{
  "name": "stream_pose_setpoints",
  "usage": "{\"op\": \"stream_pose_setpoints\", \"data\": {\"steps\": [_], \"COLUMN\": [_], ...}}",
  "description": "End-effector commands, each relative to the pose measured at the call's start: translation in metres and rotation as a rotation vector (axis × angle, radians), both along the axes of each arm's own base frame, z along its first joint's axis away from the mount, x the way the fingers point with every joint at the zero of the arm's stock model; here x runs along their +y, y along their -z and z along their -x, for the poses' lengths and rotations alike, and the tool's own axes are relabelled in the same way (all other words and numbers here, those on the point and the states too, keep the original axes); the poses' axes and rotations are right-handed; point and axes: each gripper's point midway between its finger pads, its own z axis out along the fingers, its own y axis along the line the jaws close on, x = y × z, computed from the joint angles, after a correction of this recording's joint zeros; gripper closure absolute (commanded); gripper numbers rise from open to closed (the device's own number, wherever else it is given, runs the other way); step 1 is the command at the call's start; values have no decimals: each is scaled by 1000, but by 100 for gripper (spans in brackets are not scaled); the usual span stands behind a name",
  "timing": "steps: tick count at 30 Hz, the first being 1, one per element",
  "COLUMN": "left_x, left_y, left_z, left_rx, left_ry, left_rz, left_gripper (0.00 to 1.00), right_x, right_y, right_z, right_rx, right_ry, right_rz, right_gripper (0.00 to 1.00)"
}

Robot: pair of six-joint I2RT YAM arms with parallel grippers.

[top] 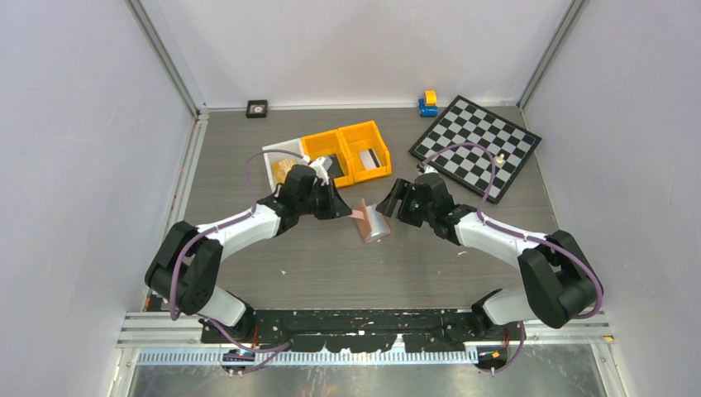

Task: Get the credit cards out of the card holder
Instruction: Open the card holder at the center of the board.

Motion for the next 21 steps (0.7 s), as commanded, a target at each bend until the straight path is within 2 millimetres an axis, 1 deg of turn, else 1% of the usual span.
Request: {"op": "stream_pose_setpoints", "data": {"steps": [1, 5, 9, 11, 12, 15, 19, 21], "left_x": [14, 25, 34, 38, 41, 50, 55, 58], "left_y": [8, 14, 16, 16, 16, 17, 15, 11], "left_z": [-15, -20, -19, -18, -18, -19, -19, -18], "left_rx": [62, 82, 90, 93, 90, 93, 86, 70], "left_ry": [-75, -115, -141, -158, -170, -212, -222, -219], "left_rz": [-16, -43, -81, -96, -103, -94, -77, -87], "left_gripper": [100, 100, 100, 100, 100, 100, 100, 99], "right_x": [6, 4, 2, 5, 7, 26, 46, 58], "right_y": [-9, -2, 9, 15, 17, 15, 5, 1], "right_z": [-6, -7, -11, -12, -11, -3, 3, 5], "right_rx": [-32, -7, 22, 37, 47, 41, -26, -53], "right_ry": [-17, -31, -22, -37, -53, -145, -221, -256], "right_rz": [-22, 21, 66, 72, 70, 35, 82, 79], "right_gripper": [27, 31, 34, 41, 45, 51, 56, 61]}}
